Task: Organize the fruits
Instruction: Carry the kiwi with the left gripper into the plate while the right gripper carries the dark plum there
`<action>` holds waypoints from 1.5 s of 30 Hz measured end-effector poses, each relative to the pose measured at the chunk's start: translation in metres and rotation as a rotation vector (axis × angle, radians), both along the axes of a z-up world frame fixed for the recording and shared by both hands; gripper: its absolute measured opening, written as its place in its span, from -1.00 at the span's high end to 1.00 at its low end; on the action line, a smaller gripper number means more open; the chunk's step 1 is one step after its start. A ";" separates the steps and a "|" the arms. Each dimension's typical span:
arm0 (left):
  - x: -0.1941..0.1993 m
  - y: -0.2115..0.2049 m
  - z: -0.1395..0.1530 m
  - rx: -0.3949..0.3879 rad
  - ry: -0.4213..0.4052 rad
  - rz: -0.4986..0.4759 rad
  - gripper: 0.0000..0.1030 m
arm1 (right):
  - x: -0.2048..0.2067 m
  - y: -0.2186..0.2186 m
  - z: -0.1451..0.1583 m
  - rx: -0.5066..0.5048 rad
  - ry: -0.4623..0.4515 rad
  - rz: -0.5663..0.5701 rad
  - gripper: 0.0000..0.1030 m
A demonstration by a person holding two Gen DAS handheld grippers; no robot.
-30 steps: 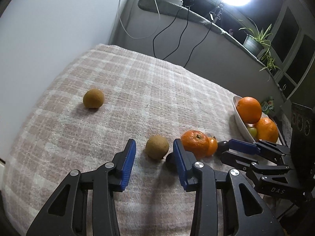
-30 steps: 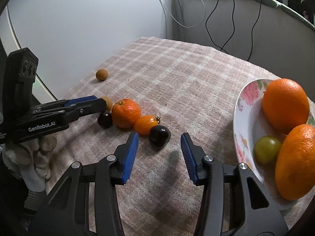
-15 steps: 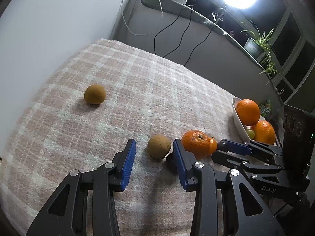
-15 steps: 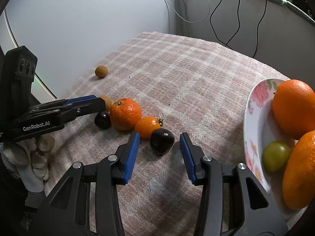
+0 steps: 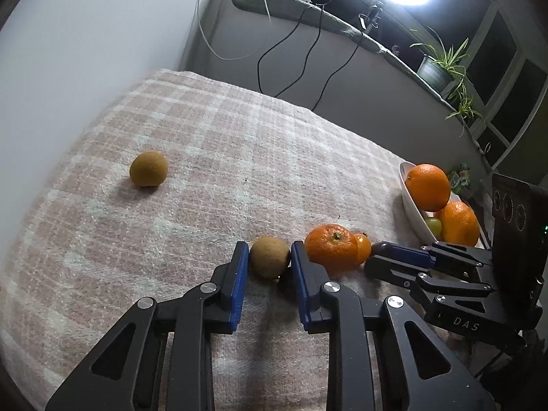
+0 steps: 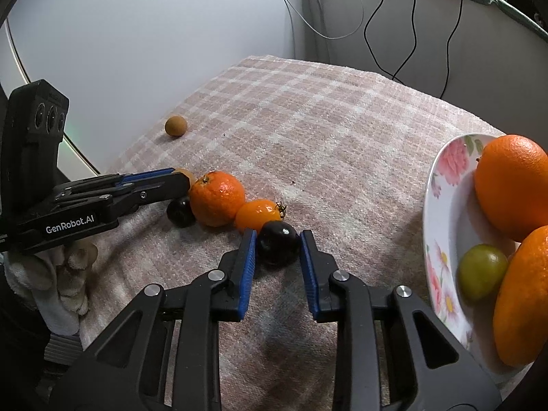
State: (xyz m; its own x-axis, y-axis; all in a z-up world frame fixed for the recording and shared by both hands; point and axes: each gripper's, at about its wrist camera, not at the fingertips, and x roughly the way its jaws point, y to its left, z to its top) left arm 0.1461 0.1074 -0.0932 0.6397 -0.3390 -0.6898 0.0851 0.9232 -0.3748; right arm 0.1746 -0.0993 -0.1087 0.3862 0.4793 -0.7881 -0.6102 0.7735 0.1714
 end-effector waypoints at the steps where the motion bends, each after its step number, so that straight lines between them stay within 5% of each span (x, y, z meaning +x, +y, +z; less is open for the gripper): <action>1: 0.000 0.000 0.000 -0.001 -0.002 0.001 0.55 | 0.000 0.000 0.000 0.002 -0.002 -0.001 0.49; 20: -0.020 0.005 0.026 -0.040 -0.084 0.020 0.56 | -0.018 -0.024 0.029 0.070 -0.054 -0.012 0.50; 35: -0.003 -0.077 0.047 -0.098 -0.137 -0.124 0.56 | -0.019 -0.123 0.080 0.087 -0.158 -0.136 0.50; 45: 0.013 -0.130 0.049 -0.102 -0.134 -0.198 0.56 | 0.001 -0.177 0.084 0.057 -0.172 -0.235 0.50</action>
